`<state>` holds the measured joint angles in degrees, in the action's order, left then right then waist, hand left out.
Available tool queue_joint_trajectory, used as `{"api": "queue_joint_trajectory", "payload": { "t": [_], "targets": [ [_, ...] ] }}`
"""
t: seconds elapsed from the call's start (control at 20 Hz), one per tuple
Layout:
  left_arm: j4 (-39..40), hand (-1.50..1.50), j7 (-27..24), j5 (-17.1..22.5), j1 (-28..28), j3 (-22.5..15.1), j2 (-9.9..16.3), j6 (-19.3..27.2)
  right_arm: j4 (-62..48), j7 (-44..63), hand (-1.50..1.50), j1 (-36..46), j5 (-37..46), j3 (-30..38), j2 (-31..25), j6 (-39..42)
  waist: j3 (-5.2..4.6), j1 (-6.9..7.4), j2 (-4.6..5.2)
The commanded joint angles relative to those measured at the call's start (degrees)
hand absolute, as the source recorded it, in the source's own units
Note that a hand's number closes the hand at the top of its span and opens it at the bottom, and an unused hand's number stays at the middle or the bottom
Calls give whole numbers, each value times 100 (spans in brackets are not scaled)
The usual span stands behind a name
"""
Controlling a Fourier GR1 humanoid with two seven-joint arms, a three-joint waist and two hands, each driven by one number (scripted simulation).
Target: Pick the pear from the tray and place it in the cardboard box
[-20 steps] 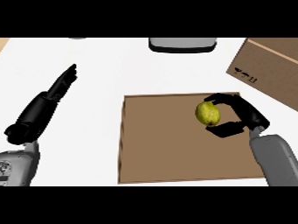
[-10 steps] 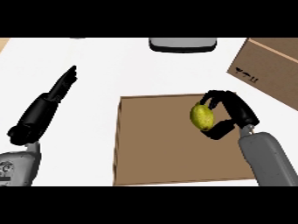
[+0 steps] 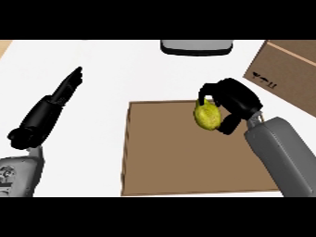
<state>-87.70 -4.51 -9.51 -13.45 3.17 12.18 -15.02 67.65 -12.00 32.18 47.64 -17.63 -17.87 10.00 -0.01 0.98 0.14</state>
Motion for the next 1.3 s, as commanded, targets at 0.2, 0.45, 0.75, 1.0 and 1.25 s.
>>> {"api": "queue_joint_trajectory", "payload": {
  "t": [0.2,0.45,0.75,1.0,1.25],
  "targets": [
    [83,0,-272,6,280,125,130,-101,1488,-288,150,20,242,189,-509,-194,-3,-163,-43],
    [-145,0,190,-85,138,-15,-5,-5,1786,566,150,334,-312,1312,-562,141,0,-174,-42],
    [4,0,31,-117,-4,2,-95,97,1265,1530,150,935,-630,2415,-582,3,-2,-118,-14],
    [-595,0,303,-69,204,-127,-98,-34,-222,1240,150,1587,-663,3059,-971,-365,4,21,4],
    [-200,0,-19,-94,265,-103,-134,-47,-1722,719,150,2192,-381,3284,-1601,-681,2,55,39]
  ]
}}
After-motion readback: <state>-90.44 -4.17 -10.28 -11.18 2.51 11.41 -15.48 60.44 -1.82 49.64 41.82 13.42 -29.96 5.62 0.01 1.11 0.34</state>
